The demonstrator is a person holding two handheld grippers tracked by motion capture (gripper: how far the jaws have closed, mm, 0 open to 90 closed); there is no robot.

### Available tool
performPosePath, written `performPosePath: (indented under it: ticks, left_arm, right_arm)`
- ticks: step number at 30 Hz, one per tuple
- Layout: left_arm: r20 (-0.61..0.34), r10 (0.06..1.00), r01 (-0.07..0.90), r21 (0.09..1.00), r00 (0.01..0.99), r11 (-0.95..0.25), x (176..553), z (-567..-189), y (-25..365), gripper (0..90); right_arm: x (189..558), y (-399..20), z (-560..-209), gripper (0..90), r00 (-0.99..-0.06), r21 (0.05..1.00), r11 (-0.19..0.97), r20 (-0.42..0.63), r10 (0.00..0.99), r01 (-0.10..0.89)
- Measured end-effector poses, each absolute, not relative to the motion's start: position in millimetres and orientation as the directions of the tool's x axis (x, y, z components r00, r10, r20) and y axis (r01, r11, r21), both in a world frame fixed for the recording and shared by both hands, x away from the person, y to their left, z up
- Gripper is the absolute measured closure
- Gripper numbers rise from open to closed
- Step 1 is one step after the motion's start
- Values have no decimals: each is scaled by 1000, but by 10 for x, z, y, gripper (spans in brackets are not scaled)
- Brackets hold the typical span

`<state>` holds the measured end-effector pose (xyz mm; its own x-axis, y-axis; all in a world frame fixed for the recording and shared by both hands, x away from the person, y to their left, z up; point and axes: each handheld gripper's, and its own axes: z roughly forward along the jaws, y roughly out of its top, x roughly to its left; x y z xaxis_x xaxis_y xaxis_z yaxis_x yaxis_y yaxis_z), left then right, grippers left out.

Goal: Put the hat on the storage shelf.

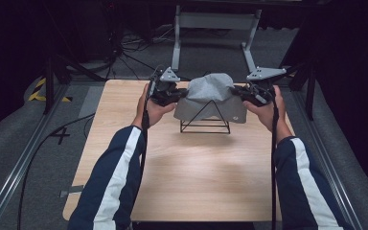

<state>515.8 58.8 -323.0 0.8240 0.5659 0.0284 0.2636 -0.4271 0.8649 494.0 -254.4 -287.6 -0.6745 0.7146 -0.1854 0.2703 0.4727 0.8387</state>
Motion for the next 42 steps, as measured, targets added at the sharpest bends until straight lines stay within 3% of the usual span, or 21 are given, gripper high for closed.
performPosePath:
  ticks: [21,31,42]
  left_arm:
    - [61,560,304,789,826,-533,5185,-3810,427,869]
    - [56,564,324,770,824,-549,5209,-3997,398,869]
    - [113,580,297,771,807,-564,5060,-3841,661,848]
  right_arm:
    - [5054,-2513,-3631,853,-674,763,507,-129,728,402]
    - [5106,-2551,-3801,850,-654,755,487,-103,749,439]
    - [4995,-2616,-3677,775,-633,767,486,-137,762,419]
